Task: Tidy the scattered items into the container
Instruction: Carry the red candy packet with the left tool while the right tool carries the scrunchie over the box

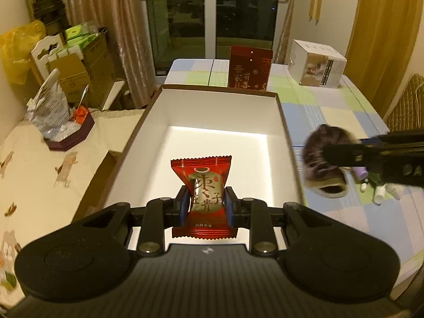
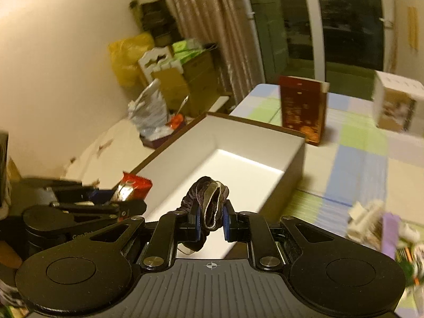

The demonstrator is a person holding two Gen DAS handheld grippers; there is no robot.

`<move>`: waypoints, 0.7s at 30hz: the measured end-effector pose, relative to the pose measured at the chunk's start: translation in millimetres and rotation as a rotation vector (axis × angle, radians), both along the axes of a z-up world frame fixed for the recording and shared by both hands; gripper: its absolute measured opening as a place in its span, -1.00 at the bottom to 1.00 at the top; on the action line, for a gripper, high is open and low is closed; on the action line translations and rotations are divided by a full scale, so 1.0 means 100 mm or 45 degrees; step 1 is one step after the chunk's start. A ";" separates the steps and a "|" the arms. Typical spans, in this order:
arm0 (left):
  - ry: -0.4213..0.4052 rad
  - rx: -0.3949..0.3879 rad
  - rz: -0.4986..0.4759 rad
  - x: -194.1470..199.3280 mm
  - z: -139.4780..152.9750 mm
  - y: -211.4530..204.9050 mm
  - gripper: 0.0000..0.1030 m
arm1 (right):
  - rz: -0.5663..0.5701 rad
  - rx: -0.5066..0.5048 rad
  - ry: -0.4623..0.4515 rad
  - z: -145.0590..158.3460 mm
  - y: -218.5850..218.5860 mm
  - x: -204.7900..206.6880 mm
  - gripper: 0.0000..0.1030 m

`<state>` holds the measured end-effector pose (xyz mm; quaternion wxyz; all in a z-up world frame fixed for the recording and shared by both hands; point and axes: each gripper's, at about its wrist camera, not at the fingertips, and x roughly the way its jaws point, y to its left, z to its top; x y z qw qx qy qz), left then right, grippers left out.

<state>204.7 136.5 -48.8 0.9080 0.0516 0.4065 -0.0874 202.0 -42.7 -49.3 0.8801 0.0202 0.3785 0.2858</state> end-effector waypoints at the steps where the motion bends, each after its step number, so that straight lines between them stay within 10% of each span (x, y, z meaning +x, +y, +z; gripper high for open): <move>1: 0.011 0.009 -0.015 0.07 -0.03 0.02 -0.55 | 0.003 -0.015 0.005 -0.05 0.06 0.09 -0.65; 21: 0.142 0.078 -0.271 1.84 -0.69 -0.10 -0.55 | 0.016 -0.227 0.075 -0.73 0.40 1.58 -0.64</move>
